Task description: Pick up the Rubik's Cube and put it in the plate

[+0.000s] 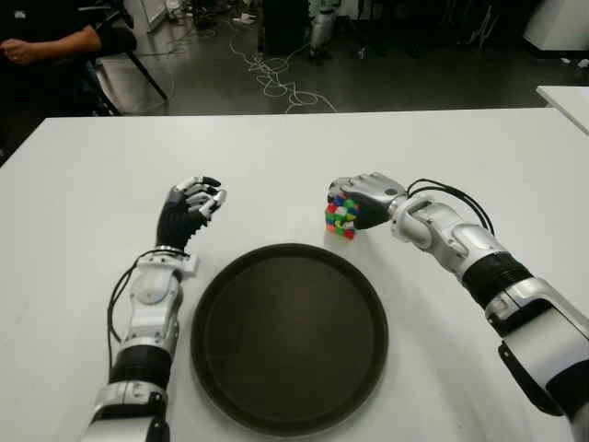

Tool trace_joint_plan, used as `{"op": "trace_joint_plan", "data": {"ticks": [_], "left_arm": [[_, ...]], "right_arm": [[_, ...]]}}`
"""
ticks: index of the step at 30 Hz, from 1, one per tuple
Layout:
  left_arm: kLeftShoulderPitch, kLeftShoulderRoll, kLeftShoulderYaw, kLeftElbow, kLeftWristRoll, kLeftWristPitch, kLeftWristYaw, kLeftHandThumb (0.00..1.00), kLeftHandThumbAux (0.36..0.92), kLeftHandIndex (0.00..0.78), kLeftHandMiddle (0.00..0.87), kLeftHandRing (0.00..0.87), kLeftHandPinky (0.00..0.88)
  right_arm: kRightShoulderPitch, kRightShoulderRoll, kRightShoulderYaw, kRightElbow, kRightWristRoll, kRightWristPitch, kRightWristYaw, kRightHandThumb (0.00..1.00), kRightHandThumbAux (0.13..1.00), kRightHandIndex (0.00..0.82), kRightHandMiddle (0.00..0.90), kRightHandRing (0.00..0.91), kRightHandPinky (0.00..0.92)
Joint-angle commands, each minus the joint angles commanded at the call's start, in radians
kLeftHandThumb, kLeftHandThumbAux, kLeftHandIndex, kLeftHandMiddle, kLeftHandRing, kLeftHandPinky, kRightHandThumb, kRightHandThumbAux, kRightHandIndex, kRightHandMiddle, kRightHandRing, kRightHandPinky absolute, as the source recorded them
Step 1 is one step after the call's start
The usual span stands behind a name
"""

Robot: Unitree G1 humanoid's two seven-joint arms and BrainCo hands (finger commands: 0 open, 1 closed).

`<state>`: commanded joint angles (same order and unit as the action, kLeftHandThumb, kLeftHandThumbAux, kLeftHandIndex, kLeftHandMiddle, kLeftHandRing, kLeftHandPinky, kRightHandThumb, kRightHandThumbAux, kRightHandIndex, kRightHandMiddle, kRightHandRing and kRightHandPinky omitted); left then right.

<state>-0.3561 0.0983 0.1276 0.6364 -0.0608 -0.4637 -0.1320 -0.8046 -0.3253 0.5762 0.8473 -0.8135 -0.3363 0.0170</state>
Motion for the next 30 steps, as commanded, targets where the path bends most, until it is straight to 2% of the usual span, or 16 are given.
{"op": "trace_joint_plan", "data": {"ticks": [13, 24, 30], "left_arm": [[0.002, -0.001, 0.0, -0.005, -0.008, 0.011, -0.009, 0.844, 0.659, 0.417, 0.566, 0.737, 0.774], [0.002, -0.002, 0.0, -0.001, -0.01, -0.004, -0.013, 0.844, 0.659, 0.42, 0.567, 0.737, 0.768], [0.004, -0.004, 0.0, -0.008, -0.012, 0.009, -0.012, 0.844, 0.659, 0.418, 0.568, 0.736, 0.768]], "right_arm": [[0.0, 0.0, -0.003, -0.01, 0.004, 0.02, 0.015, 0.675, 0.739, 0.397, 0.477, 0.506, 0.517], [-0.003, -0.003, -0.001, -0.003, 0.0, 0.008, -0.002, 0.674, 0.738, 0.4, 0.467, 0.491, 0.509], [-0.005, 0.0, -0.005, 0.008, 0.007, 0.0, -0.003, 0.674, 0.74, 0.398, 0.458, 0.486, 0.504]]}}
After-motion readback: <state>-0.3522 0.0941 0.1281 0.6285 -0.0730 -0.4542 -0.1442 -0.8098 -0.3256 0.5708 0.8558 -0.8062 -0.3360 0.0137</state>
